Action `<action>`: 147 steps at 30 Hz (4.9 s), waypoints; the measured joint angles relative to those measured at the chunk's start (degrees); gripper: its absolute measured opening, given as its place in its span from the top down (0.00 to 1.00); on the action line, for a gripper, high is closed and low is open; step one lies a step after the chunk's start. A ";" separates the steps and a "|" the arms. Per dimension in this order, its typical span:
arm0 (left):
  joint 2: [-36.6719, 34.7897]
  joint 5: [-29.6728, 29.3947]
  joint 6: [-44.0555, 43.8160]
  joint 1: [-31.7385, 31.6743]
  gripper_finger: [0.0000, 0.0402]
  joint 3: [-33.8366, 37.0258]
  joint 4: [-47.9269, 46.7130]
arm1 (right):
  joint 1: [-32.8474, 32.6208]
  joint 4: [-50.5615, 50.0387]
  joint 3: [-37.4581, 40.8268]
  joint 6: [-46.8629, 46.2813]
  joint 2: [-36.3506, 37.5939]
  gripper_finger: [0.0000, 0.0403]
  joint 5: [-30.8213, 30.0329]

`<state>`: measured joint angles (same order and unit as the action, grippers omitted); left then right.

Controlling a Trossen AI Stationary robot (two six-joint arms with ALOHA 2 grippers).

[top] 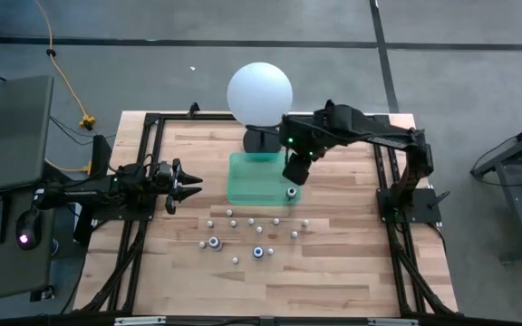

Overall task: Pick & Place food coloring
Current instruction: Put the large pink food coloring bottle into the bin

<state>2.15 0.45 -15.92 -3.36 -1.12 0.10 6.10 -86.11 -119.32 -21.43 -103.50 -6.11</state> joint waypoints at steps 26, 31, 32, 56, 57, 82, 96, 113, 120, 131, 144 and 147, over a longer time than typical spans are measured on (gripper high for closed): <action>0.00 0.00 0.00 0.00 0.63 0.01 0.00 | 4.70 27.57 29.71 -14.57 -0.02 0.71 -1.40; 0.00 0.00 0.00 0.02 0.63 0.00 0.00 | 5.47 30.86 32.41 -19.39 -0.02 0.71 -2.50; 0.00 0.00 0.00 0.02 0.63 0.01 0.00 | 5.62 30.99 32.81 -19.95 -0.02 0.71 -2.78; 0.00 0.00 0.00 0.00 0.63 0.01 0.00 | 9.25 31.80 33.65 -26.14 -0.02 0.71 -1.23; 0.00 0.00 0.00 0.00 0.63 0.01 0.00 | 9.25 31.48 33.65 -26.16 -0.02 0.71 -0.96; 0.00 0.00 0.00 0.00 0.63 0.01 0.00 | 6.05 31.03 34.08 -28.92 -0.02 0.71 -1.49; 0.00 0.00 0.00 0.00 0.63 -0.01 0.00 | 2.70 28.45 34.04 -31.68 -0.02 0.71 -2.13; 0.00 0.00 0.00 0.00 0.63 -0.01 0.00 | 1.97 36.89 40.14 -34.22 0.13 0.71 1.30; 0.00 0.00 0.00 0.01 0.63 -0.01 0.00 | 1.99 35.78 40.14 -34.21 0.13 0.71 1.95; 0.00 0.00 0.00 0.00 0.63 -0.01 0.00 | 2.29 32.20 40.49 -35.51 2.76 0.71 2.28; 0.00 0.00 0.00 0.00 0.63 0.01 0.00 | 2.48 30.90 40.42 -35.12 3.32 0.71 1.97; 0.00 0.00 0.00 0.01 0.63 0.00 0.00 | 2.50 31.19 40.69 -35.13 3.32 0.71 2.02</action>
<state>2.15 0.45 -15.92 -3.34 -1.12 0.10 8.60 -54.93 -78.62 -56.56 -100.18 -4.09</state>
